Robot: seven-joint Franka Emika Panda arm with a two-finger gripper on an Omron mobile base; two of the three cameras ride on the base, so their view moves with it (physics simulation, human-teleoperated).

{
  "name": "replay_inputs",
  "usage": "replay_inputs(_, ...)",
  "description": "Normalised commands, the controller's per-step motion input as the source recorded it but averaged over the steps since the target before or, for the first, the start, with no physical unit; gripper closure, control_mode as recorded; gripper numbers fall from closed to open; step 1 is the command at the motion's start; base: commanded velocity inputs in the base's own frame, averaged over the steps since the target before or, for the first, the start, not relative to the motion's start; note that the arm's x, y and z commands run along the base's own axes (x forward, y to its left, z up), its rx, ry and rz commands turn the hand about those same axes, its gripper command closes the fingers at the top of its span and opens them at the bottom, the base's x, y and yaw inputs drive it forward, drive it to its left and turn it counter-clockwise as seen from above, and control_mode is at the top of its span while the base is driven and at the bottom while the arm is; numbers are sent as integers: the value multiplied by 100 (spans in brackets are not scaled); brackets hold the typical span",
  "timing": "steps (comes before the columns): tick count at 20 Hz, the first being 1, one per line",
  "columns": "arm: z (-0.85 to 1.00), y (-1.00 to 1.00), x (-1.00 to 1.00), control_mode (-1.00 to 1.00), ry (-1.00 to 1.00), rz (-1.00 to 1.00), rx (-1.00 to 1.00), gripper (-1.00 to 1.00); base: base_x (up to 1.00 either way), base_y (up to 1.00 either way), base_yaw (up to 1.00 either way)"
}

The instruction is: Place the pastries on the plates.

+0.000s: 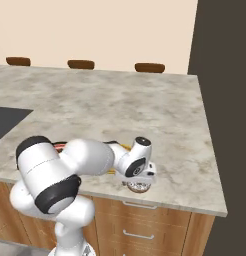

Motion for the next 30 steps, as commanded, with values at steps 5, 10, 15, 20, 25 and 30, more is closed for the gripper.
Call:
replay_inputs(5, 1, -6, -11, -100, -5, 13, 1, 100, 0, 0, 0)
replay_inputs(10, 100, 6, -6, -100, 4, 1, 0, 100, 0, 0, 0)
replay_inputs(15, 99, 52, 35, -100, 3, 8, 0, 100, 0, 0, 0)
replay_inputs(20, 20, 66, 64, -100, -6, 10, 0, 100, 0, 0, 0)
replay_inputs(25, -22, 91, 30, -100, 3, 1, 0, 100, 0, 0, 0)
replay_inputs(30, -66, 23, 7, -100, 23, -5, -3, 100, 0, 0, 0)
